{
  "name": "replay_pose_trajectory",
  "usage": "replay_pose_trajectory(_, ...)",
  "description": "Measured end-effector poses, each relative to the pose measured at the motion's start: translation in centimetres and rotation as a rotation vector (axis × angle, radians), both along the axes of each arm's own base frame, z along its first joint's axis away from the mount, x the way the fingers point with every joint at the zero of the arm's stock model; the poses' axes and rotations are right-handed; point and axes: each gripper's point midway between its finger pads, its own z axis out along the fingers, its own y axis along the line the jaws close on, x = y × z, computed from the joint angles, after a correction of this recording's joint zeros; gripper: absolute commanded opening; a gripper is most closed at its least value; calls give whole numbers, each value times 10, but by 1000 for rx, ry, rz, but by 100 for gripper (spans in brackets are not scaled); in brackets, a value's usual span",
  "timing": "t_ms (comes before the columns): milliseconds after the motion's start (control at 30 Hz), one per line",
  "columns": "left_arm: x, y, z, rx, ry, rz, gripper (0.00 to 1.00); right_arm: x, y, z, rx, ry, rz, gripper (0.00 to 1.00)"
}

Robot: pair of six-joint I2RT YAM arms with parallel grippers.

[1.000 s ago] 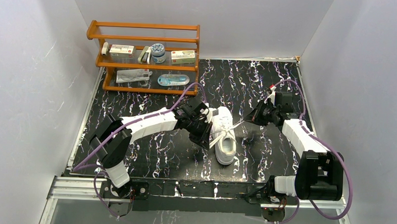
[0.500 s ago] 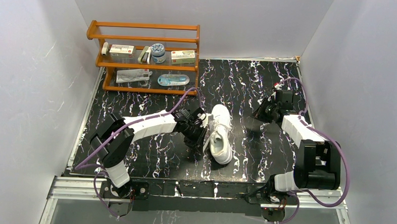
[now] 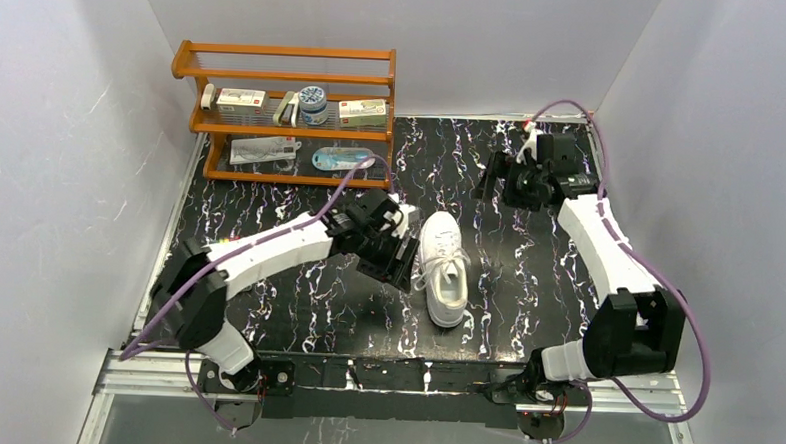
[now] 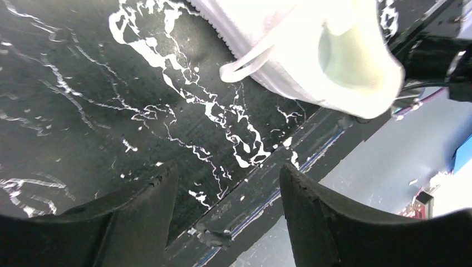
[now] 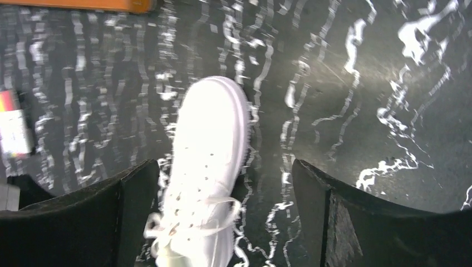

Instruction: Tie the shoes

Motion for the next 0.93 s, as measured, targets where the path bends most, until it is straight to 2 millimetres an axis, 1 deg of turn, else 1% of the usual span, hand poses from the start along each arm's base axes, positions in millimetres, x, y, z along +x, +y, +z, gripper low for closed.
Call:
replay_pose_trajectory(67, 4, 4, 21, -22, -60, 19, 67, -2, 11, 31, 9, -46, 44, 99)
replay_pose_trajectory(100, 8, 6, 36, -37, -104, 33, 68, -4, 16, 48, 17, -74, 61, 99)
replay_pose_trajectory(133, 16, 6, 47, -42, -148, 47, 69, -6, 18, 66, 27, -106, 72, 99)
replay_pose_trajectory(167, 20, 7, 74, -87, -213, 58, 70, -8, 18, 82, 35, -137, 78, 99)
replay_pose_trajectory(200, 27, 8, 96, -110, -272, 76, 70, -12, 17, 103, 43, -181, 78, 98)
replay_pose_trajectory(233, 36, 8, 122, -139, -343, 95, 72, -15, 17, 118, 47, -215, 79, 98)
replay_pose_trajectory(267, 45, 8, 151, -172, -417, 115, 73, -19, 16, 138, 52, -265, 77, 98)
replay_pose_trajectory(300, 53, 8, 175, -197, -482, 135, 74, -23, 14, 158, 55, -320, 72, 98)
replay_pose_trajectory(400, 77, 16, 269, -295, -721, 200, 76, -40, 3, 213, 58, -485, 26, 98)
replay_pose_trajectory(467, 86, 27, 322, -337, -862, 241, 77, -55, -6, 243, 56, -583, -13, 99)
replay_pose_trajectory(533, 91, 43, 365, -360, -979, 289, 79, -67, -15, 270, 50, -666, -48, 98)
replay_pose_trajectory(567, 92, 51, 383, -366, -1032, 313, 79, -74, -21, 287, 43, -719, -73, 99)
replay_pose_trajectory(633, 93, 68, 410, -372, -1117, 359, 80, -83, -31, 313, 28, -797, -115, 99)
replay_pose_trajectory(767, 90, 94, 439, -367, -1223, 424, 82, -96, -48, 349, 8, -894, -194, 98)
replay_pose_trajectory(833, 89, 104, 447, -356, -1264, 443, 82, -99, -53, 356, 2, -913, -220, 98)
replay_pose_trajectory(933, 89, 114, 452, -328, -1300, 461, 82, -98, -57, 353, -9, -902, -240, 98)
